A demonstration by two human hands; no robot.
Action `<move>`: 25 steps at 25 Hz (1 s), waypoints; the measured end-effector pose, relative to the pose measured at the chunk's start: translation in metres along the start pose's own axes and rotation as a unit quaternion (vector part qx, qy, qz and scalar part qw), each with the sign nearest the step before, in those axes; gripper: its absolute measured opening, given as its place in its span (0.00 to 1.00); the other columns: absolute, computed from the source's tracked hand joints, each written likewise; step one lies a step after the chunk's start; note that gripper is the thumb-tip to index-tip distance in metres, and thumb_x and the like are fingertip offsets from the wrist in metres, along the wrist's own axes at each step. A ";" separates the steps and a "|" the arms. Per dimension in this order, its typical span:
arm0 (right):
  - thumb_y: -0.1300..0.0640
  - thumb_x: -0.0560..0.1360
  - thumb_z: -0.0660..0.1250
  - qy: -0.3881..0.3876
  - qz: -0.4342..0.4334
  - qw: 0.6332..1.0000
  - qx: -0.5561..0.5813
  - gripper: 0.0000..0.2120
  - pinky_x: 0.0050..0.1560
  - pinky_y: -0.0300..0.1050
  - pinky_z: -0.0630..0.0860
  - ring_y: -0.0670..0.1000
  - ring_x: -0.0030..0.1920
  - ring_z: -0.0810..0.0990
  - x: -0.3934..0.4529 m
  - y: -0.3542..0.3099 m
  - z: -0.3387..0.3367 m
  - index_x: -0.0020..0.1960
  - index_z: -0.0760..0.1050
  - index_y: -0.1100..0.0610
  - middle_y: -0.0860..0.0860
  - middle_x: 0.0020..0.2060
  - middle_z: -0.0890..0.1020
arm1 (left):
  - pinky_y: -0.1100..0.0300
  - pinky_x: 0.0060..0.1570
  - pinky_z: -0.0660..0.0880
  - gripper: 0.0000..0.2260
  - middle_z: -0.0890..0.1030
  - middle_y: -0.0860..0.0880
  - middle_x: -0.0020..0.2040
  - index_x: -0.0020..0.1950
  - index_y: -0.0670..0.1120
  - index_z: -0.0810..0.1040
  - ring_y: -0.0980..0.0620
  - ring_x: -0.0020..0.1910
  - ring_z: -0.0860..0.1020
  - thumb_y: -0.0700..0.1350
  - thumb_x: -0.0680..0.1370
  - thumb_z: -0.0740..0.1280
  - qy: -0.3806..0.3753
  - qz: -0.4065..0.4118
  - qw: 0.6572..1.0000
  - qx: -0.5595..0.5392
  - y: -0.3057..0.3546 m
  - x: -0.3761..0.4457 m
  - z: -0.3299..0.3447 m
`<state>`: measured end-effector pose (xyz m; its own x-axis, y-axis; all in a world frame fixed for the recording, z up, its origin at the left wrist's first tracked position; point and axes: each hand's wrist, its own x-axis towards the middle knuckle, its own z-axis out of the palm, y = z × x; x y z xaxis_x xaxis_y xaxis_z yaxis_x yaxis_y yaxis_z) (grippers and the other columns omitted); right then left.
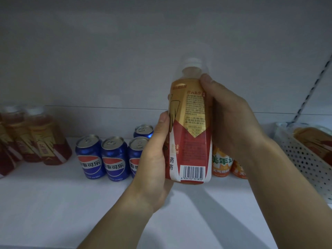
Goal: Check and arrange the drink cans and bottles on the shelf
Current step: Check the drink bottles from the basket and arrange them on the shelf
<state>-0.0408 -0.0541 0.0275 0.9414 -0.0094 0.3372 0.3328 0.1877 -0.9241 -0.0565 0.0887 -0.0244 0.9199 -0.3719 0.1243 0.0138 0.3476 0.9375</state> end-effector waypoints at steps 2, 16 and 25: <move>0.47 0.78 0.67 0.011 -0.023 1.000 -0.016 0.19 0.52 0.48 0.83 0.54 0.51 0.86 0.000 0.000 -0.001 0.64 0.79 0.57 0.55 0.51 0.86 | 0.48 0.59 0.78 0.25 0.86 0.51 0.56 0.62 0.58 0.81 0.51 0.57 0.84 0.70 0.75 0.57 -0.006 0.016 0.998 0.062 -0.001 0.000 0.001; 0.53 0.76 0.70 0.025 -0.077 0.996 0.046 0.27 0.52 0.61 0.82 0.64 0.50 0.85 0.001 0.000 0.004 0.73 0.69 0.56 0.59 0.50 0.86 | 0.42 0.63 0.76 0.26 0.86 0.52 0.57 0.61 0.59 0.81 0.50 0.58 0.84 0.68 0.74 0.54 0.010 0.006 0.999 0.037 0.002 -0.001 0.001; 0.50 0.75 0.70 0.004 -0.029 0.999 0.016 0.25 0.58 0.66 0.81 0.60 0.54 0.84 -0.002 -0.006 0.004 0.69 0.72 0.59 0.58 0.54 0.83 | 0.44 0.58 0.80 0.27 0.87 0.48 0.54 0.63 0.54 0.80 0.47 0.53 0.86 0.67 0.72 0.59 0.020 0.012 1.000 0.013 -0.002 0.000 0.001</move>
<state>-0.0452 -0.0516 0.0335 0.9212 -0.0298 0.3879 0.3848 0.2172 -0.8971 -0.0571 0.0867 -0.0261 0.9348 -0.3286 0.1351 -0.0191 0.3333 0.9426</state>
